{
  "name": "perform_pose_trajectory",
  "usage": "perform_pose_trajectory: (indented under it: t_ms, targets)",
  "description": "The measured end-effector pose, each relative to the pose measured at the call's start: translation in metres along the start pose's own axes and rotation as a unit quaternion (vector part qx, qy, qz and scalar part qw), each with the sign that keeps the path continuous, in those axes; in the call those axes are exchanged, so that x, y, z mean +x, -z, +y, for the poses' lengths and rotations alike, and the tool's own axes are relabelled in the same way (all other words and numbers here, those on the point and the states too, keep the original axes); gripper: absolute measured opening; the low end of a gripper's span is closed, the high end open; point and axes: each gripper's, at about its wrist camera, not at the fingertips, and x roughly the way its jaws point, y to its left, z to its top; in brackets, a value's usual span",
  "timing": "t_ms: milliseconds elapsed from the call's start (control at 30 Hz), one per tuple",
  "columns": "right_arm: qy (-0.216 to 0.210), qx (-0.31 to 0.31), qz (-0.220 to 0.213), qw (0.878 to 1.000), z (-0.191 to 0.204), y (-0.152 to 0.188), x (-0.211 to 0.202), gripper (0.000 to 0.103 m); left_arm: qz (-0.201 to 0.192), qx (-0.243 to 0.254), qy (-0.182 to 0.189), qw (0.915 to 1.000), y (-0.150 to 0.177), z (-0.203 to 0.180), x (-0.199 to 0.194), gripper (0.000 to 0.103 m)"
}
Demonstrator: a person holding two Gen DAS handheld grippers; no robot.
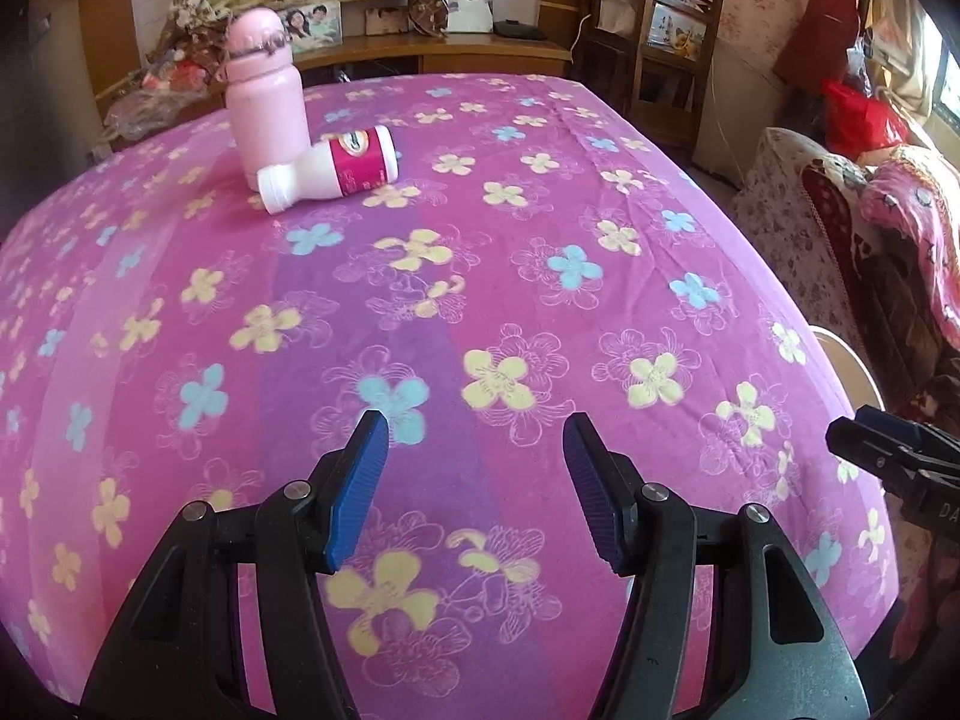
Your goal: Collect trash
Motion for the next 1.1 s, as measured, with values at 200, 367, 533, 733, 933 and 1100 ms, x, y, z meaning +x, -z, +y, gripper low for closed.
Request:
perform_pose_trajectory:
  t_ms: [200, 367, 533, 733, 933, 1100]
  targets:
    - [0.032, 0.01, -0.036, 0.999, -0.009, 0.009, -0.029, 0.074, -0.032, 0.022, 0.004, 0.9992, 0.004, -0.024, -0.024, 0.059]
    - [0.069, 0.026, -0.074, 0.995, -0.03, 0.024, -0.07, 0.078, -0.061, 0.042, 0.052, 0.9959, 0.007, -0.067, -0.05, 0.062]
    - [0.121, 0.035, -0.115, 0.985, -0.054, 0.039, -0.116, 0.082, -0.091, 0.074, 0.103, 0.9878, 0.012, -0.123, -0.075, 0.072]
    - [0.18, 0.045, -0.161, 0.969, -0.079, 0.058, -0.164, 0.086, -0.1, 0.102, 0.138, 0.98, 0.017, -0.169, -0.092, 0.073]
    - [0.2, 0.056, -0.193, 0.959, -0.088, 0.071, -0.192, 0.089, -0.126, 0.128, 0.138, 0.9742, 0.025, -0.189, -0.111, 0.073]
    - [0.205, 0.07, -0.211, 0.953, -0.086, 0.078, -0.201, 0.089, -0.148, 0.134, 0.14, 0.9699, 0.031, -0.192, -0.123, 0.073]
